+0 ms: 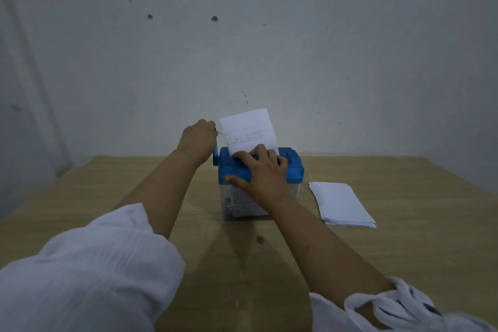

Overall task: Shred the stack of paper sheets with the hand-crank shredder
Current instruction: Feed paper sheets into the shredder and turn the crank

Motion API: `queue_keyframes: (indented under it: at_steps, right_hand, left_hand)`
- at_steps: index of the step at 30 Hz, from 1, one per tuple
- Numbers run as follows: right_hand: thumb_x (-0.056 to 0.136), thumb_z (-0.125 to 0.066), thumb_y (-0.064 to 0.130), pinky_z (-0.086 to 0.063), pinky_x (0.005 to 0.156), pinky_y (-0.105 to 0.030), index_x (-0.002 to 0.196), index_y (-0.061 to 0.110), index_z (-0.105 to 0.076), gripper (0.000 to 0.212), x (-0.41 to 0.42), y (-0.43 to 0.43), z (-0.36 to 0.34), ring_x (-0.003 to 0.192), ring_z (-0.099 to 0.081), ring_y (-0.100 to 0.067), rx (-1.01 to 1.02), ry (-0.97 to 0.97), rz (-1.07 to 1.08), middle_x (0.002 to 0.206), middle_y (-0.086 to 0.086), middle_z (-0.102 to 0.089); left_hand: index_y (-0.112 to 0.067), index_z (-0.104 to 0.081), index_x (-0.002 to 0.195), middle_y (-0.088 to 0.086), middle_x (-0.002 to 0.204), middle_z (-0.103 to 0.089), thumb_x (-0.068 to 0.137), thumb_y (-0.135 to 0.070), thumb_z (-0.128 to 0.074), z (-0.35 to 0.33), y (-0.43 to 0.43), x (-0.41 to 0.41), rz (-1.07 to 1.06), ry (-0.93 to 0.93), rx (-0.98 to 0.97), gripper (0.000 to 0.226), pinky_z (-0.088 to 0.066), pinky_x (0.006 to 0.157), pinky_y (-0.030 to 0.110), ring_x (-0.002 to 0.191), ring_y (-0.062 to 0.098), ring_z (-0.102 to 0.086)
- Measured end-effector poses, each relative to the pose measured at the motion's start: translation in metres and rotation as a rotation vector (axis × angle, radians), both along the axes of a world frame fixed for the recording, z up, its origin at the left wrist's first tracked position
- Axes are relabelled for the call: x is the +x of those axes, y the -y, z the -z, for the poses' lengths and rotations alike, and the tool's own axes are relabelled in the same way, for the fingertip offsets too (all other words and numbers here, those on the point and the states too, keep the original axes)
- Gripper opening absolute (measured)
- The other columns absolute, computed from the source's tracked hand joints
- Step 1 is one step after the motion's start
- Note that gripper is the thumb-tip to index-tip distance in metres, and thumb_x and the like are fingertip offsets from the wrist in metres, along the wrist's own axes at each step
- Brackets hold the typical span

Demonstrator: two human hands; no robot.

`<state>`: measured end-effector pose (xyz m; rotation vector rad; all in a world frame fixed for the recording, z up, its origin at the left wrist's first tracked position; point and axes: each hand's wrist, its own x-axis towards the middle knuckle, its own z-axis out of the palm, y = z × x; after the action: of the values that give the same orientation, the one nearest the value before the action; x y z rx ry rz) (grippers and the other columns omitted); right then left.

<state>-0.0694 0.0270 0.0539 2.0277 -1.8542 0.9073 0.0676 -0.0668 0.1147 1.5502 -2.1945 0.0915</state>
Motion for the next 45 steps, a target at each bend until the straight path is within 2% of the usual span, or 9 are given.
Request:
queue_keyframes:
  at_steps: [4,7,20,29,33,37,40,45]
  right_hand:
    - [0.081,-0.050,0.065,-0.019,0.095,-0.035,0.128,0.035,-0.047,0.056,0.000,-0.001,-0.002,0.112,-0.036,-0.018,0.036,-0.035,0.018,0.117,0.001,-0.041]
    - [0.082,-0.050,0.065,-0.018,0.094,-0.035,0.128,0.037,-0.046,0.054,0.000,-0.002,-0.004,0.113,-0.034,-0.018,0.071,-0.033,0.013,0.118,0.001,-0.040]
    - [0.083,-0.051,0.063,-0.019,0.095,-0.037,0.125,0.039,-0.047,0.049,0.000,0.005,-0.009,0.113,-0.033,-0.019,0.105,-0.024,0.017,0.117,0.002,-0.039]
    - [0.082,-0.052,0.063,-0.018,0.095,-0.036,0.125,0.039,-0.048,0.050,0.001,0.003,-0.007,0.113,-0.034,-0.018,0.094,-0.022,0.012,0.117,0.001,-0.040]
    - [0.081,-0.052,0.063,-0.019,0.095,-0.036,0.125,0.038,-0.048,0.050,0.000,0.003,-0.007,0.113,-0.034,-0.019,0.095,-0.024,0.015,0.117,0.000,-0.040]
    - [0.083,-0.053,0.061,-0.021,0.094,-0.038,0.122,0.036,-0.050,0.047,0.002,0.010,-0.009,0.112,-0.035,-0.021,0.092,-0.024,0.056,0.117,-0.001,-0.041]
    - [0.083,-0.053,0.061,-0.021,0.095,-0.039,0.123,0.035,-0.049,0.049,0.005,0.012,-0.008,0.113,-0.035,-0.022,0.077,-0.036,0.076,0.118,-0.002,-0.040]
    - [0.082,-0.053,0.062,-0.019,0.098,-0.038,0.126,0.035,-0.048,0.052,0.005,0.009,-0.007,0.115,-0.034,-0.022,0.089,-0.017,0.055,0.119,-0.002,-0.040]
  left_hand:
    - [0.002,-0.051,0.121,0.018,0.123,-0.051,0.102,-0.013,-0.035,-0.005,-0.007,0.002,0.004,-0.073,0.008,0.030,-0.038,0.088,0.036,0.111,0.033,-0.050]
    - [0.003,-0.052,0.119,0.020,0.119,-0.052,0.102,-0.012,-0.036,-0.002,-0.006,0.004,0.027,-0.105,-0.024,0.028,-0.039,0.086,0.036,0.105,0.033,-0.052]
    - [0.003,-0.057,0.111,0.020,0.109,-0.055,0.101,-0.017,-0.038,-0.004,-0.019,0.010,0.093,-0.097,-0.072,0.029,-0.032,0.073,0.029,0.098,0.032,-0.053]
    - [0.005,-0.058,0.115,0.022,0.118,-0.057,0.102,-0.016,-0.037,-0.020,-0.030,0.004,0.002,0.072,0.022,0.032,-0.040,0.084,0.033,0.108,0.032,-0.055]
    - [0.005,-0.060,0.111,0.021,0.114,-0.059,0.101,-0.017,-0.040,-0.022,-0.034,0.007,0.008,0.078,0.037,0.032,-0.040,0.080,0.032,0.105,0.032,-0.056]
    - [0.004,-0.064,0.106,0.015,0.093,-0.062,0.096,-0.020,-0.051,-0.012,-0.050,0.010,0.022,0.130,0.064,0.029,-0.038,0.070,0.029,0.093,0.029,-0.058]
    - [-0.003,-0.066,0.108,0.016,0.103,-0.065,0.093,-0.024,-0.056,0.020,-0.062,0.023,0.049,0.142,0.085,0.028,-0.041,0.072,0.030,0.096,0.029,-0.061]
    - [-0.005,-0.066,0.109,0.015,0.106,-0.064,0.095,-0.017,-0.051,0.048,-0.066,0.027,0.039,0.143,0.147,0.024,-0.042,0.072,0.031,0.097,0.029,-0.061]
